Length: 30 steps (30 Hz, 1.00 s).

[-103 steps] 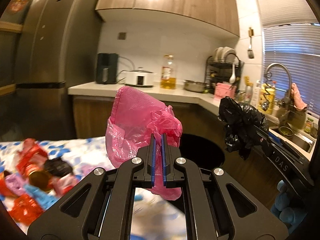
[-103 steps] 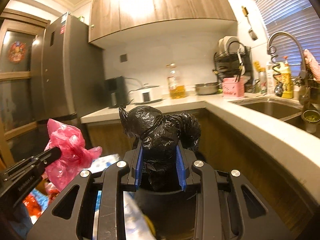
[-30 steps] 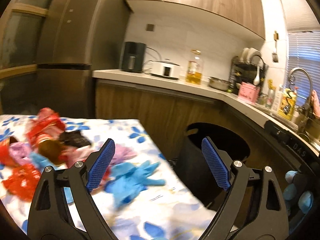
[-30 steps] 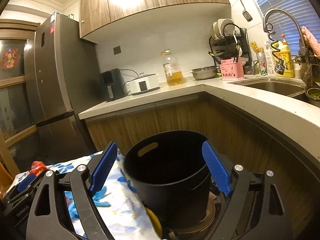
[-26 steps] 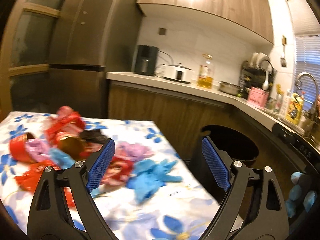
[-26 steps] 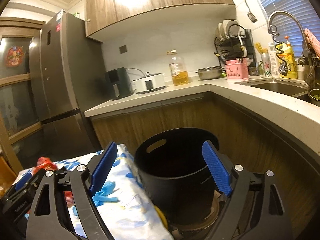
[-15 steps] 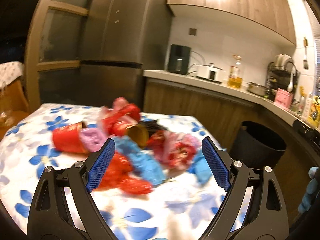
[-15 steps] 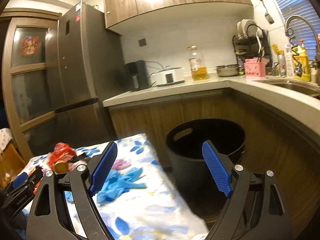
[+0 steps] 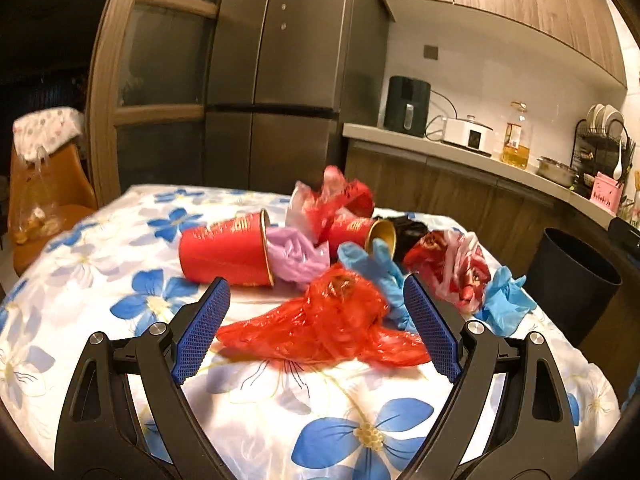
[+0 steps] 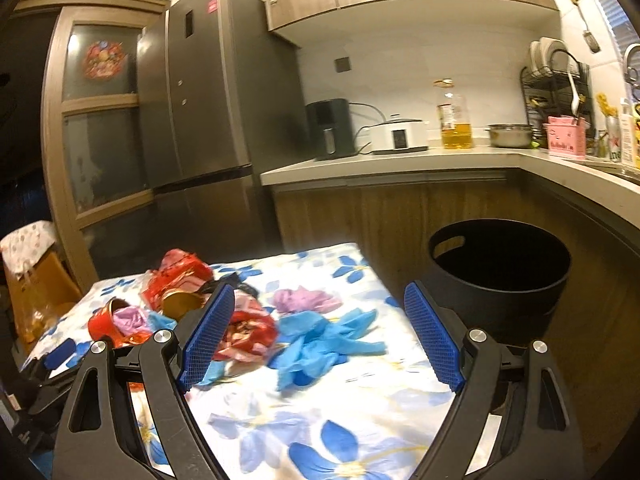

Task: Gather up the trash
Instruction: 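Move both open tools back over the trash pile on the table, then grasp the red plastic bag with the left tool while the right tool grasps the red snack wrapper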

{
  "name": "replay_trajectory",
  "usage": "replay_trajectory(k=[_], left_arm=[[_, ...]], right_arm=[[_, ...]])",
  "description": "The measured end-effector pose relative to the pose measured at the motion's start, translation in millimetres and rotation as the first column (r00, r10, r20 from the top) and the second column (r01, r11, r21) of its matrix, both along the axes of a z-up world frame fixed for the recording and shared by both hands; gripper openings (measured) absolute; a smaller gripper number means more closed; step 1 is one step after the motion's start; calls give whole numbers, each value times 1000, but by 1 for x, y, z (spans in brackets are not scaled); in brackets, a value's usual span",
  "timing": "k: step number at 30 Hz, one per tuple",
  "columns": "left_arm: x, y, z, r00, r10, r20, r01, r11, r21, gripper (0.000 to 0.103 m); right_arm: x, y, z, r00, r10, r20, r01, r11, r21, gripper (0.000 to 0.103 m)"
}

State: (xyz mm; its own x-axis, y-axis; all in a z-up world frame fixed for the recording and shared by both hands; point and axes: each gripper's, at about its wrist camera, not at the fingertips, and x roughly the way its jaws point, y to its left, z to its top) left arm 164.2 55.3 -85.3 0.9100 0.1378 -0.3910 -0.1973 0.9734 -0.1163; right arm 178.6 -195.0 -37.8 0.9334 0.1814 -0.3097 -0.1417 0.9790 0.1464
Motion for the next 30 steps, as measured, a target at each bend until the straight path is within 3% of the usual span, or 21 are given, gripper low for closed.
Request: replay_trajectory(k=[4, 10, 15, 18, 30], left_arm=[[15, 3, -9, 998, -29, -55, 28, 999, -26, 82], [35, 3, -25, 984, -77, -159, 70, 996, -50, 50], [38, 0, -29, 973, -122, -195, 112, 992, -63, 20], [34, 0, -27, 972, -138, -193, 128, 990, -62, 10], [-22, 21, 15, 991, -124, -51, 120, 990, -75, 8]], right_arm=[[5, 13, -5, 1000, 19, -9, -20, 1000, -18, 84], [18, 31, -13, 998, 41, -37, -42, 999, -26, 84], [29, 48, -22, 995, 72, -63, -75, 996, -38, 84], [35, 59, -30, 992, 99, -84, -103, 994, -45, 84], [61, 89, -57, 978, 137, -156, -149, 986, -71, 67]])
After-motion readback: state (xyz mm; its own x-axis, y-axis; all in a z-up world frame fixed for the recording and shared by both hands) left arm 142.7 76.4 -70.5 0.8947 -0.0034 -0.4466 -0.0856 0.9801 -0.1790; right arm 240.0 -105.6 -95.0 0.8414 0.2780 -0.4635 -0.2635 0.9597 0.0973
